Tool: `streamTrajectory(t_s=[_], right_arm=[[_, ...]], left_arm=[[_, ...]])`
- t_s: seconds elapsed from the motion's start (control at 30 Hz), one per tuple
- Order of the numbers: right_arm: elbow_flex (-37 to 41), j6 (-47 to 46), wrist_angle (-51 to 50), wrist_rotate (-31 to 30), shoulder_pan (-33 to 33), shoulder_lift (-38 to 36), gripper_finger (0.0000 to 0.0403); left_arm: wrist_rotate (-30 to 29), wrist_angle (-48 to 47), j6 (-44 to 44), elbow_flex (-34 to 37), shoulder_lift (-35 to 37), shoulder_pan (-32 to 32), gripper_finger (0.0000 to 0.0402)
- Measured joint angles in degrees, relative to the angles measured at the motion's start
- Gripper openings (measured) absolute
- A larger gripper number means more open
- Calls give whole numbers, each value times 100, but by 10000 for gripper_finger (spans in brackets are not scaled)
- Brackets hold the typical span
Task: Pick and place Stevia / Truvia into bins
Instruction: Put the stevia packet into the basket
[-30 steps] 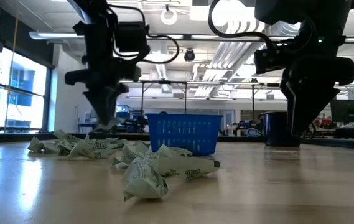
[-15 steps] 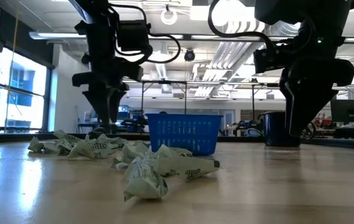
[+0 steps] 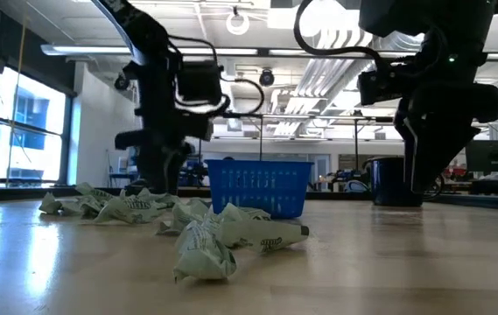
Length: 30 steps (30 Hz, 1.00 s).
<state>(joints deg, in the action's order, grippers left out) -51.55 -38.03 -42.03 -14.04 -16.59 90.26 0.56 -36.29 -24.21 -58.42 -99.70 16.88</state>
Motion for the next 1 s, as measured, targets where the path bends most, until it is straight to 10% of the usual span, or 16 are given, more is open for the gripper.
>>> streamTrajectory(t_s=[0.37,0.57,1.0], right_arm=[[0,-56,11,-85,1,0,296],[0,-60,12,-321,-100,0,296],[-2,363,34,-347,204,0,296]], left_arm=[[-154,345,7,-8,-175,4,32],[-283,-519,436,-564,85,0,42],[2351,333,1868,-1774,98,-248,37]])
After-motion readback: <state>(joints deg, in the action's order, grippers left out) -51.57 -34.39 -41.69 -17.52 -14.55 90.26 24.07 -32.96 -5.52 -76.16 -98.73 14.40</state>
